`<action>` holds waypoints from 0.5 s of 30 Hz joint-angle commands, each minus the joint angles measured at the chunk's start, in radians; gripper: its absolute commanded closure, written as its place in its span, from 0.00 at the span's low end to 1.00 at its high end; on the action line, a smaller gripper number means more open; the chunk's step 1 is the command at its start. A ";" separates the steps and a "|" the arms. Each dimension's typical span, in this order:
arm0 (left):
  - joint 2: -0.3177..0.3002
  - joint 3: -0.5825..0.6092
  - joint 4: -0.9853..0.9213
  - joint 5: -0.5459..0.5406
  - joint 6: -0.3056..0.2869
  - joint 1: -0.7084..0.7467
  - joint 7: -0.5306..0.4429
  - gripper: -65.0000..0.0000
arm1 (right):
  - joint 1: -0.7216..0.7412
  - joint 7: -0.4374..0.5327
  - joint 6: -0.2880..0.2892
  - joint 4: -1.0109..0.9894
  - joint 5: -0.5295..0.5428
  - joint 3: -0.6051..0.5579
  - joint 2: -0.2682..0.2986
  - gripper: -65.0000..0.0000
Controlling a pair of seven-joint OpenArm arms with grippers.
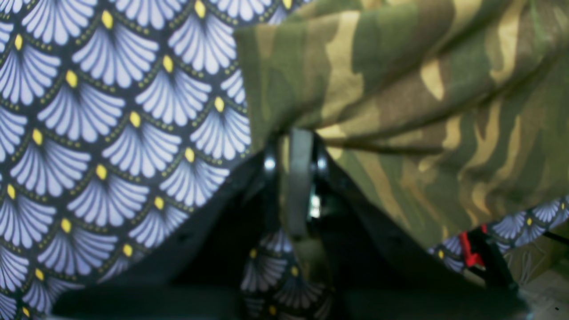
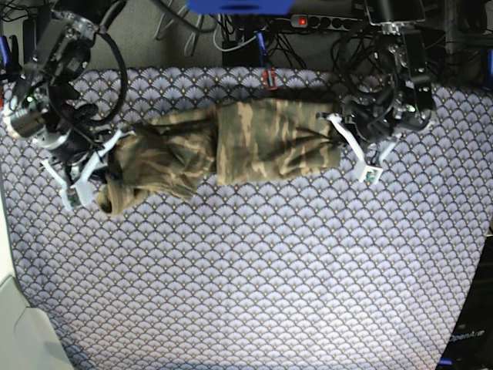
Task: Fold the T-shirt properly
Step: 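Pull the strip's end with the right gripper, rolling it toward the middle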
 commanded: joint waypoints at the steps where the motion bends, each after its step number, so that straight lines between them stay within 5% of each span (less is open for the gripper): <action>1: -0.005 -0.003 0.010 0.012 0.004 -0.007 0.000 0.94 | 0.008 0.035 0.003 0.021 0.042 0.022 0.009 1.00; 15: -0.030 -0.003 0.010 0.012 0.004 -0.004 0.000 0.94 | -0.019 0.113 0.003 0.021 0.109 0.076 0.003 1.00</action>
